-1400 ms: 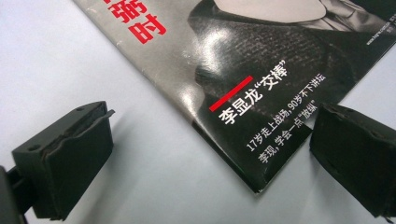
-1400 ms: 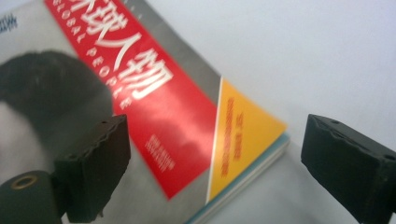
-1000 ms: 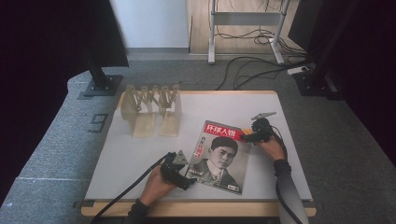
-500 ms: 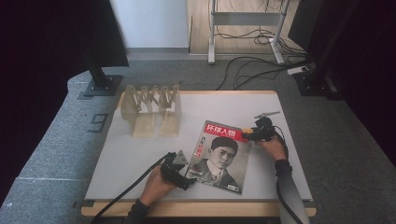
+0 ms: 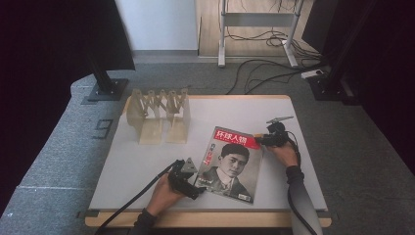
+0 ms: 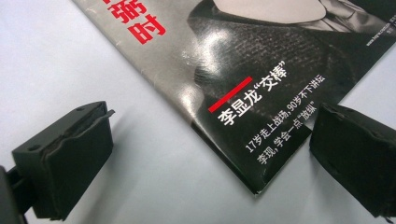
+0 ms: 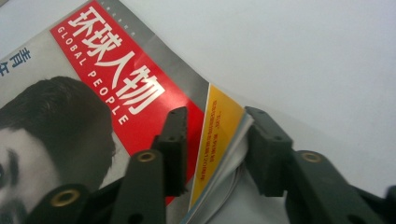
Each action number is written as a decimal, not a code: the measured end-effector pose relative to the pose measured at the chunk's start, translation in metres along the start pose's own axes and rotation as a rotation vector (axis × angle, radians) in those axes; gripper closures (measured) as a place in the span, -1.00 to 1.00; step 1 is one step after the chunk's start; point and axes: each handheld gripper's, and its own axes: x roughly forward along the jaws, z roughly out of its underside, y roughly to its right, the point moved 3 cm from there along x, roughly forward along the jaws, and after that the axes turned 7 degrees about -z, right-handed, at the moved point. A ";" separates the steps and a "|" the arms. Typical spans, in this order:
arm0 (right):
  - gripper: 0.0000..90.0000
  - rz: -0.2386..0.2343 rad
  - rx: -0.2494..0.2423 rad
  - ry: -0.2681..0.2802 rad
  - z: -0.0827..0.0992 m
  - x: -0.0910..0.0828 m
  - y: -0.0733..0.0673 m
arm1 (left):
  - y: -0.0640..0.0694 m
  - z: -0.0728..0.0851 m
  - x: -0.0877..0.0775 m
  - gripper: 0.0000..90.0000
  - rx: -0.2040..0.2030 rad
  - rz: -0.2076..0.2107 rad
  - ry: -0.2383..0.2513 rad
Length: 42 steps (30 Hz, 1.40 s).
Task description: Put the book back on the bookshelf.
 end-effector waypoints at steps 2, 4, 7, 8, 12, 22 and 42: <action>0.61 0.001 -0.004 0.010 -0.002 -0.002 -0.001 | 0.000 0.000 0.000 -1.00 0.000 0.000 0.000; 0.73 0.003 -0.002 0.018 -0.004 -0.005 -0.003 | 0.000 0.000 0.000 -1.00 0.001 0.000 0.000; 0.81 0.006 -0.011 0.013 -0.006 -0.007 -0.008 | 0.000 0.000 0.000 -1.00 0.001 0.000 0.000; 0.83 0.010 -0.014 0.015 -0.007 -0.008 -0.009 | 0.000 0.000 0.000 -1.00 0.002 -0.001 0.000; 0.85 0.002 -0.039 0.027 -0.014 -0.016 -0.019 | 0.000 0.000 0.000 -1.00 0.000 0.001 -0.001; 0.87 -0.054 -0.097 0.055 -0.035 -0.042 -0.046 | 0.000 0.000 0.000 -1.00 -0.004 0.003 -0.001; 0.87 -0.046 -0.338 0.128 -0.070 -0.093 -0.110 | -0.019 -0.011 -0.011 -0.80 -0.033 0.097 0.032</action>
